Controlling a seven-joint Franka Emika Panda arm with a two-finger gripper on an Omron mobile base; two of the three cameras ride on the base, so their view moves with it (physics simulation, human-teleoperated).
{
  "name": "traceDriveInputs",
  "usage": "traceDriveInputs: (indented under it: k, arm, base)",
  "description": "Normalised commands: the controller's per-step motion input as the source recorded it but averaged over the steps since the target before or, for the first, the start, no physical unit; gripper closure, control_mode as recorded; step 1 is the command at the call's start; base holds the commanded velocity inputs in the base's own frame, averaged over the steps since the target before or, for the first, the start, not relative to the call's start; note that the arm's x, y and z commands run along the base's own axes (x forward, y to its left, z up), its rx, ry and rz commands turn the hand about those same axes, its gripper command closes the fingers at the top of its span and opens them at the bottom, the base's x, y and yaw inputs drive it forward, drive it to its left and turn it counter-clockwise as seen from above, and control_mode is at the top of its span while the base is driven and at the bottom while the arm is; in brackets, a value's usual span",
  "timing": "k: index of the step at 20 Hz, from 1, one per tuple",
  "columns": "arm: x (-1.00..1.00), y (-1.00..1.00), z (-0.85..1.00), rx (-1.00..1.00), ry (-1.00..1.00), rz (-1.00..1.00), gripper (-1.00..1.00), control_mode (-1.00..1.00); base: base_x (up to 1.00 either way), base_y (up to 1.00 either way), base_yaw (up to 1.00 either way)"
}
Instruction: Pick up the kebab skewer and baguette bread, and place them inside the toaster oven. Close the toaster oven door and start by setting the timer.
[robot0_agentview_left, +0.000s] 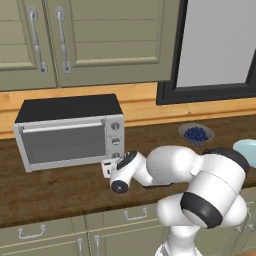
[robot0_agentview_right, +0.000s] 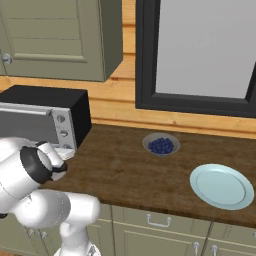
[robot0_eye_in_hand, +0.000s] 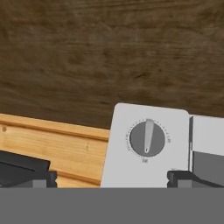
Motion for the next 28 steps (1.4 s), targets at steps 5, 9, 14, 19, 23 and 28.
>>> traceDriveInputs:
  k: [5, 9, 14, 19, 23, 28]
  arm:
    - [0.10, 0.04, -0.11, 0.00, 0.00, 0.00, -1.00, -1.00]
    - [0.09, 0.04, -0.04, 0.00, -0.01, 0.00, -1.00, -1.00]
    - [0.04, 0.09, -0.04, 0.00, -0.02, 0.00, -1.00, -1.00]
    - [0.12, 0.03, -0.02, 0.00, -0.02, 0.00, -1.00, -1.00]
    - [0.18, 0.00, -0.01, 0.00, 0.00, 0.00, -1.00, -1.00]
    - [0.15, 0.04, -0.13, 0.00, 0.00, 0.00, -1.00, -1.00]
  base:
    - [0.00, 0.00, 0.00]
    - [0.00, 0.00, 0.00]
    - [0.00, 0.00, 0.00]
    - [0.00, 0.00, 0.00]
    - [0.00, 0.00, 0.00]
    - [0.00, 0.00, 0.00]
